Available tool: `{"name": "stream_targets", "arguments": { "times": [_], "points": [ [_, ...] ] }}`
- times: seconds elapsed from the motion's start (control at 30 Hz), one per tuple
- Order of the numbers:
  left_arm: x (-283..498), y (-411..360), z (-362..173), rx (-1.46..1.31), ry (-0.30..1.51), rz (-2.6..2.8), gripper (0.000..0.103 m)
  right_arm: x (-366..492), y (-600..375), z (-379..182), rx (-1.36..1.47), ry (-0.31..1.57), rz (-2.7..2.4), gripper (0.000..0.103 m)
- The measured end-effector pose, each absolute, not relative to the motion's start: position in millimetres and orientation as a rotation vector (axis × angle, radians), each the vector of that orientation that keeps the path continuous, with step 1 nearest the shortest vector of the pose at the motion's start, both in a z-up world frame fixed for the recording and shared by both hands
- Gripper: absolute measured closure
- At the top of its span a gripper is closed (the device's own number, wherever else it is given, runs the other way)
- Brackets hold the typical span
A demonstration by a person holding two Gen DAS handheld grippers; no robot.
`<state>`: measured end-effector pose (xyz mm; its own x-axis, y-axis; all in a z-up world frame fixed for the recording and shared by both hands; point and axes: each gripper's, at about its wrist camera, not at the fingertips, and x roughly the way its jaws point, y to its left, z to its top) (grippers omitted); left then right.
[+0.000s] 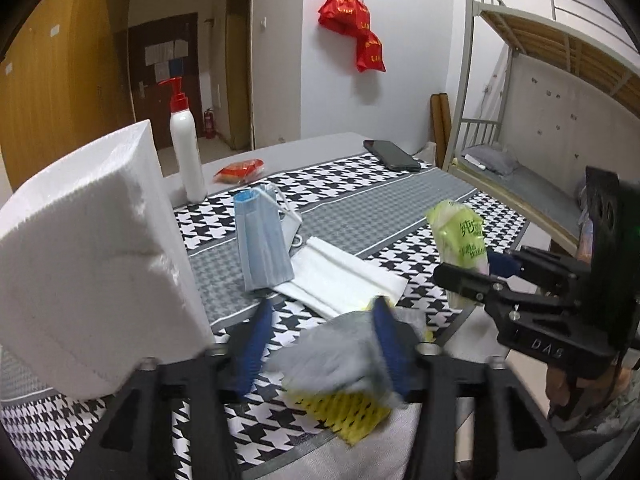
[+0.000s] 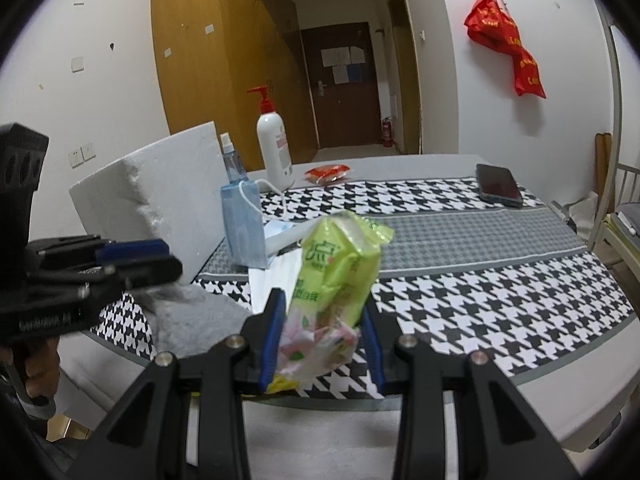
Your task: Organize soft objects
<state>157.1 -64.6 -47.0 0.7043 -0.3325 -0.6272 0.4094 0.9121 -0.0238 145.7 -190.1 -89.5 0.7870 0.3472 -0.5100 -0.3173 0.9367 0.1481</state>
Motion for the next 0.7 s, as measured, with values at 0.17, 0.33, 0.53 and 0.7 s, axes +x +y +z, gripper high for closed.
{"name": "stream_targets", "arguments": {
  "times": [0.17, 0.33, 0.53, 0.7],
  "points": [
    [151.0, -60.3, -47.6, 0.109, 0.668, -0.406, 0.026, 144.0, -192.3, -91.9, 0.060, 0.565, 0.351, 0.062],
    [139.7, -68.7, -50.3, 0.132, 0.676, -0.444, 0.025, 140.4, -195.4, -92.4, 0.063, 0.565, 0.340, 0.062],
    [137.2, -79.9, -66.1, 0.153, 0.729, -0.451, 0.025, 132.2, -196.5, -93.1, 0.066, 0.560, 0.337, 0.062],
    [139.6, -88.9, -79.8, 0.190, 0.748, -0.427, 0.025, 125.8, -197.6, -96.1, 0.066, 0.566, 0.332, 0.062]
  ]
}}
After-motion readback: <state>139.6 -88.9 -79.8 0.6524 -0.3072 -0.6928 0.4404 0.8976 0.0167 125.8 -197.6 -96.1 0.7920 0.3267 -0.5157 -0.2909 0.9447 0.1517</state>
